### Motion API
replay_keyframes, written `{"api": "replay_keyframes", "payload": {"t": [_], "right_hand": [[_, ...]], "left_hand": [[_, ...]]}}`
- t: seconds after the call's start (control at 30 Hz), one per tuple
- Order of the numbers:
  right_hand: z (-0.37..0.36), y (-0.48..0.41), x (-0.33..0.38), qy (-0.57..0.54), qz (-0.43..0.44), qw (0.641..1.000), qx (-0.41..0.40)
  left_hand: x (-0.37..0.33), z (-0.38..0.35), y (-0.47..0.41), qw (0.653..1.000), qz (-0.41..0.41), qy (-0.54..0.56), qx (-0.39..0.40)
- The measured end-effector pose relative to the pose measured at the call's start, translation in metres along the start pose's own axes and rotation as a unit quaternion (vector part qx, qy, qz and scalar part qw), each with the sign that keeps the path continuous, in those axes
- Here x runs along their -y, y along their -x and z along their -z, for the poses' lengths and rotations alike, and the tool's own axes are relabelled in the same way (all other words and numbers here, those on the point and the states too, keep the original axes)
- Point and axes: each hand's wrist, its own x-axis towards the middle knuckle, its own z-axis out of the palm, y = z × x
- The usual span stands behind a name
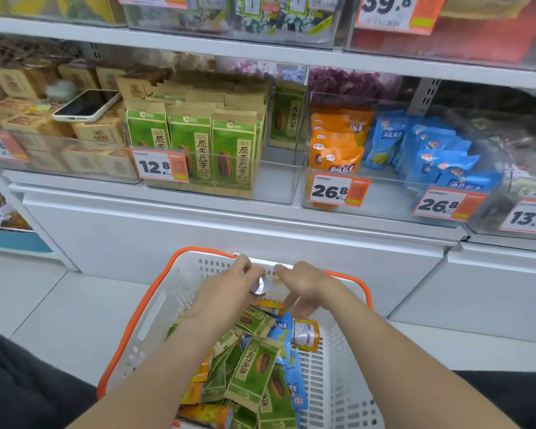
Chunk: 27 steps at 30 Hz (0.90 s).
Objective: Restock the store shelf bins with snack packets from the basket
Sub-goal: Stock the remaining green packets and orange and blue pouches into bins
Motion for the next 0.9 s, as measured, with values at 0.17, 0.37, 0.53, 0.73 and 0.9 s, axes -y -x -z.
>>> {"api": "replay_keyframes", "payload": {"t": [0.17, 0.37, 0.53, 0.73, 0.9], "right_hand": [[0.029, 0.011, -0.006, -0.329, 0.079, 0.939, 0.070], [0.039, 0.032, 0.007, -0.278, 0.220, 0.930, -0.093], [0.046, 0.061, 0.026, -0.177, 0.332, 0.869, -0.320], [0.111, 0.083, 0.042, -0.136, 0.459, 0.667, -0.571], [0.174, 0.071, 0.040, 0.132, 0.377, 0.626, -0.670]], "left_hand": [[-0.021, 0.018, -0.008, 0.993, -0.074, 0.007, -0.087], [-0.033, 0.035, -0.018, 0.981, -0.081, 0.065, -0.165], [-0.046, 0.048, -0.040, 0.956, -0.053, 0.136, -0.254], [-0.070, 0.076, -0.068, 0.945, -0.085, 0.092, -0.301], [-0.088, 0.100, -0.097, 0.952, -0.115, 0.013, -0.284]]}}
